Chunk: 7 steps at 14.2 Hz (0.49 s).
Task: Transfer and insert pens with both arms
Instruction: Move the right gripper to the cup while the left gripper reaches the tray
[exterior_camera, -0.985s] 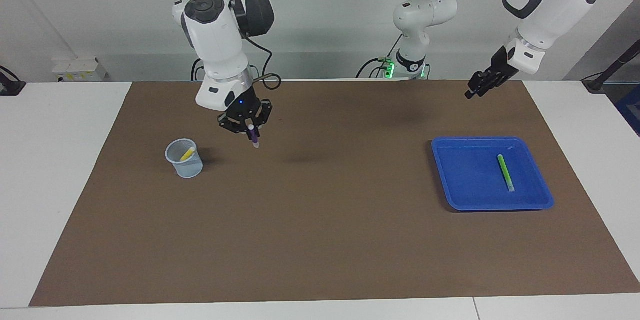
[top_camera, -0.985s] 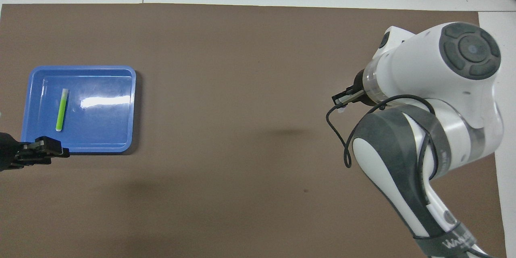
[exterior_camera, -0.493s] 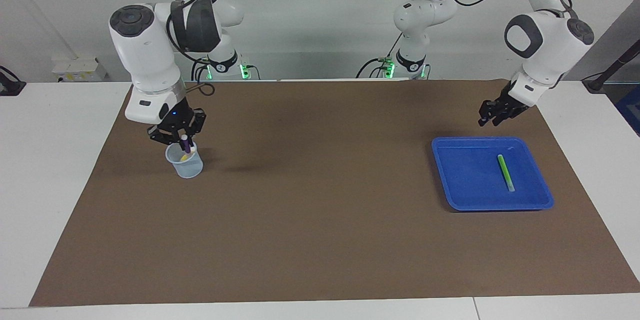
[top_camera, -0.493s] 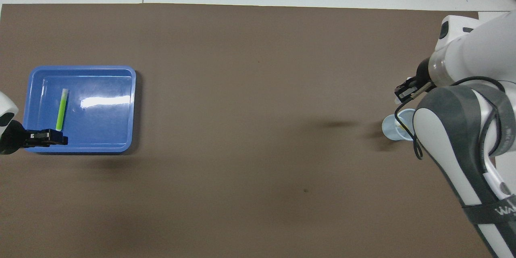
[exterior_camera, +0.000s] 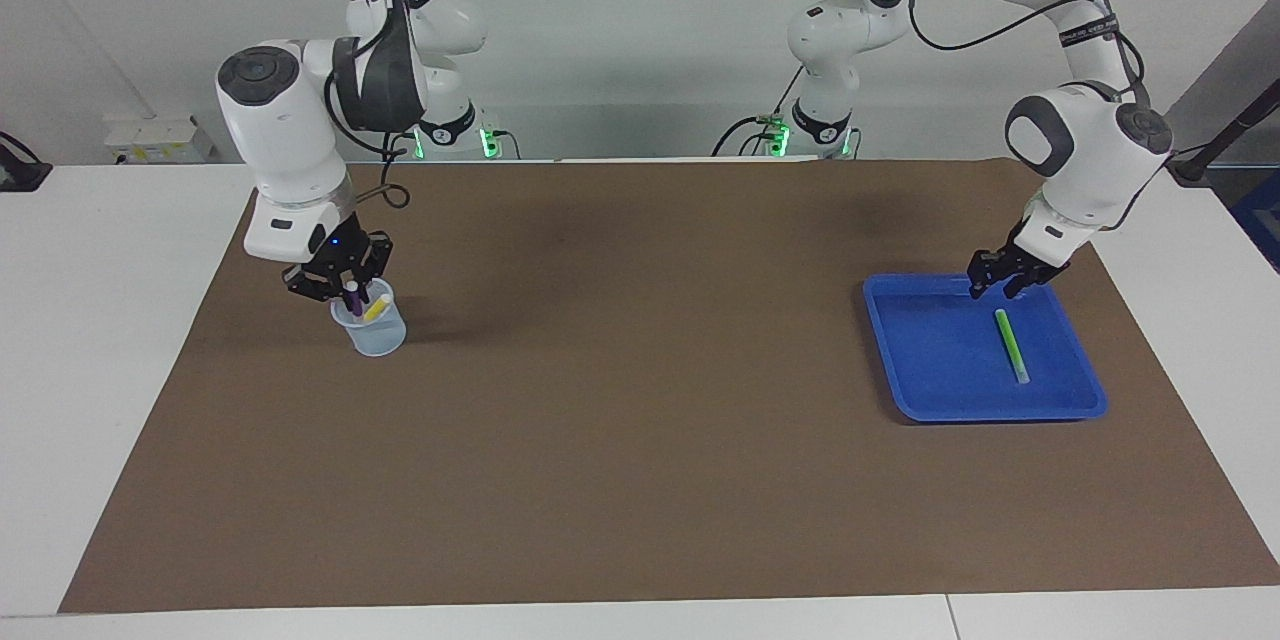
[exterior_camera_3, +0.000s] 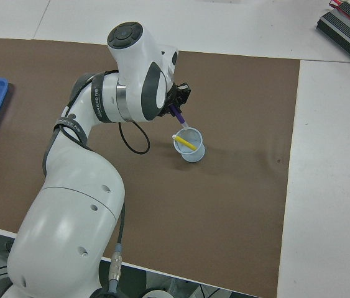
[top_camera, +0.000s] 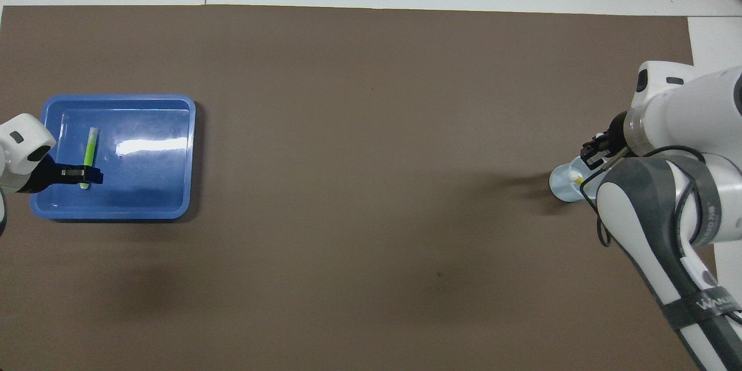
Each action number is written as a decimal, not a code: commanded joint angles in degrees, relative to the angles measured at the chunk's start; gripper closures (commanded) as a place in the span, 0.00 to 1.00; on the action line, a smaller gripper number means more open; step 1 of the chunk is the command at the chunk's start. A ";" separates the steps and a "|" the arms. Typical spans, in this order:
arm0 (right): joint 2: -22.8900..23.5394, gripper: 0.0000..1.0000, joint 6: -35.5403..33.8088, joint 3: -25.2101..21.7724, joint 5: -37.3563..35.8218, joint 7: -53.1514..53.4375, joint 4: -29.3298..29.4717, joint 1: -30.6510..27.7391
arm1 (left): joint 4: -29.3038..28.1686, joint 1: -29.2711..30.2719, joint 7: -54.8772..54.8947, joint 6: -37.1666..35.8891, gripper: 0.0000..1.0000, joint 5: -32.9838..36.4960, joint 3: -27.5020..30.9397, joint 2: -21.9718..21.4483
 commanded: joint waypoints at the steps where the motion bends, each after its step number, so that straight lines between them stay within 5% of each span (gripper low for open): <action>1: -2.96 1.00 3.14 0.96 -1.01 0.02 -6.20 -2.25 | 3.10 1.04 0.87 3.00 0.43 2.40 -0.28 4.26; 6: -3.13 1.00 4.12 0.96 -0.83 0.63 -7.88 -3.13 | 4.87 2.53 0.95 9.23 0.41 5.67 -0.28 9.62; 7: -3.13 0.82 4.12 0.96 -0.83 1.33 -7.88 -2.96 | 4.87 2.97 0.95 9.68 0.41 5.67 -0.28 9.89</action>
